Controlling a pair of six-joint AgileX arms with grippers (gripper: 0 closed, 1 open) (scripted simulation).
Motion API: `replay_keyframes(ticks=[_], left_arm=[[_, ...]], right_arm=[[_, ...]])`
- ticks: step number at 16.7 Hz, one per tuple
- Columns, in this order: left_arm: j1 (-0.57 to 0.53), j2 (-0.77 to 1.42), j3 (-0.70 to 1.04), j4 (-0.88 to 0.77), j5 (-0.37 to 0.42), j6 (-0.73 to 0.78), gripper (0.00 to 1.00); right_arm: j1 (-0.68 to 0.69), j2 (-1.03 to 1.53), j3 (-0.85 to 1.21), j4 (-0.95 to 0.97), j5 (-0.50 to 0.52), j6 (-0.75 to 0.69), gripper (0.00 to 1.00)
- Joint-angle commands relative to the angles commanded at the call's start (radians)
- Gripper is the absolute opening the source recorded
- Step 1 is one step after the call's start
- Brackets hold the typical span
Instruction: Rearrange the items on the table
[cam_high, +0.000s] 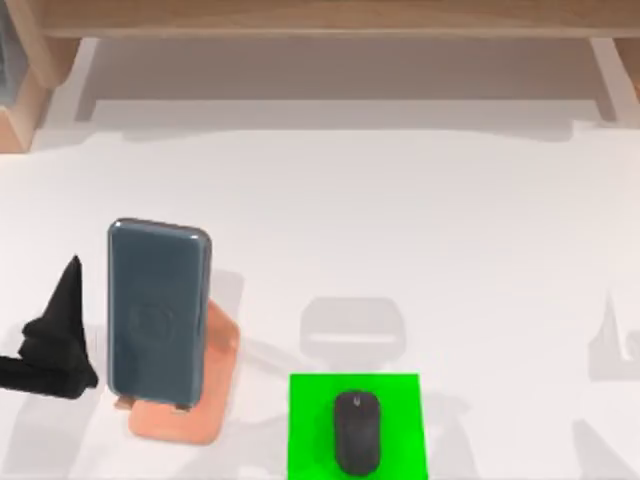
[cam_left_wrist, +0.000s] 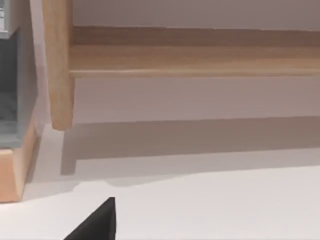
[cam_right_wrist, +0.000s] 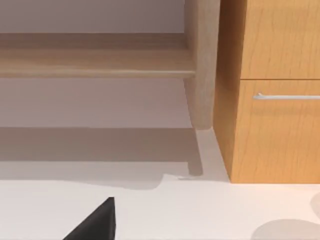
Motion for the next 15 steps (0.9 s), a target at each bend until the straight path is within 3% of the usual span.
replay_keyframes(ticks=[6, 15], left_arm=[[0.274, -0.082, -0.07, 0.021, 0.084, 0.052, 1.0], [0.304, -0.092, -0.08, 0.021, 0.094, 0.057, 1.0]], right_arm=[[0.0, 0.0, 0.0, 0.0, 0.0, 0.0, 1.0], [-0.007, 0.009, 0.0, 0.007, -0.004, 0.0, 1.0]])
